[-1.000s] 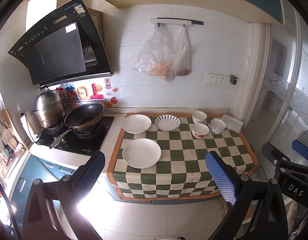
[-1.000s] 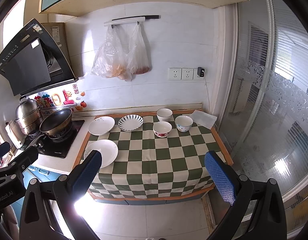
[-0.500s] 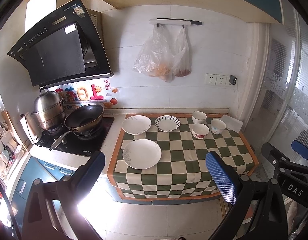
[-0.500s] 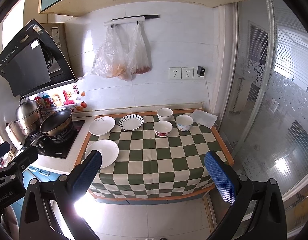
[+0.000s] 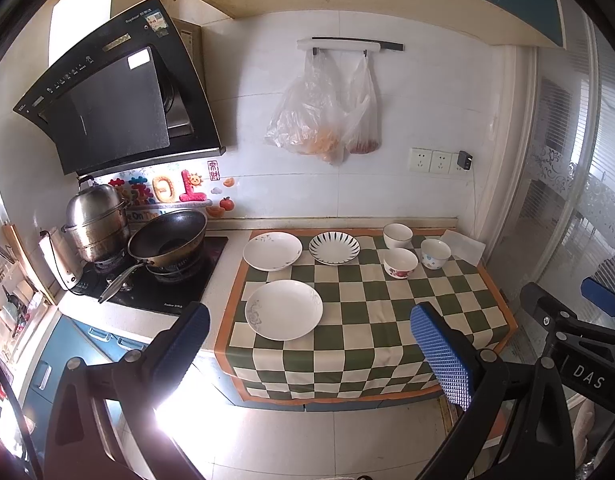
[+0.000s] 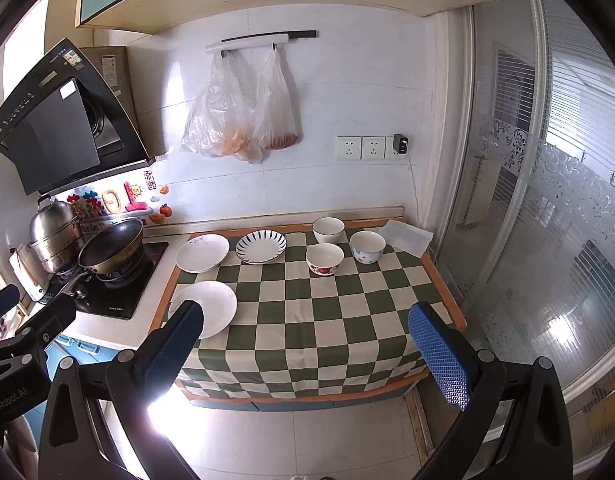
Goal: Organize plates and bowls
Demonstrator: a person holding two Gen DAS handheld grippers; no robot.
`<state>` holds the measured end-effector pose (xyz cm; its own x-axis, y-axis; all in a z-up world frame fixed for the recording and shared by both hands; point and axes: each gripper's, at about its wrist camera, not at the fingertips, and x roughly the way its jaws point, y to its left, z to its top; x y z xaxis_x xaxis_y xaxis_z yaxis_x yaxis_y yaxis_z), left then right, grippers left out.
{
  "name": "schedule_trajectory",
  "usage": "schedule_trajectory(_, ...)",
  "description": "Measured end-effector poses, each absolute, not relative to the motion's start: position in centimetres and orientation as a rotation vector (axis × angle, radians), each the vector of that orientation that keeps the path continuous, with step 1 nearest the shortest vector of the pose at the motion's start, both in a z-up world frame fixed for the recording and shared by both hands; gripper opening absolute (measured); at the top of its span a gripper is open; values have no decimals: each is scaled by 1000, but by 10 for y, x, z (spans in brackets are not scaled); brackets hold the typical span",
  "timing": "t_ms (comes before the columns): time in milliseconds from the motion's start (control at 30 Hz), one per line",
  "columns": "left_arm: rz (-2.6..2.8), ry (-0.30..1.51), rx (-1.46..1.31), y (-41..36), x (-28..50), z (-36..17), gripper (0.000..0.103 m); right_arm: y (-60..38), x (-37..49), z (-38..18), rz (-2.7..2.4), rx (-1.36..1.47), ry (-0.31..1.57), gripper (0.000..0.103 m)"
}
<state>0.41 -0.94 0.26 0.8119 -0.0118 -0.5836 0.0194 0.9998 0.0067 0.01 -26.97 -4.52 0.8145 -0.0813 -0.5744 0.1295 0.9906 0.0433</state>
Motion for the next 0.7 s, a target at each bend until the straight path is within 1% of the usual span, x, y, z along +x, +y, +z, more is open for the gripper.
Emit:
schedule_trajectory(400, -19, 619, 20, -6, 10, -1, 103, -263, 9, -48, -122, 92, 615, 103)
schedule_trajectory(567, 43, 600, 53, 13, 38, -14, 103, -261, 24, -58, -130, 139, 617, 103)
schedule_trajectory(700, 152, 598, 103, 40, 79, -40, 103, -253, 63, -80, -79, 192, 659, 103)
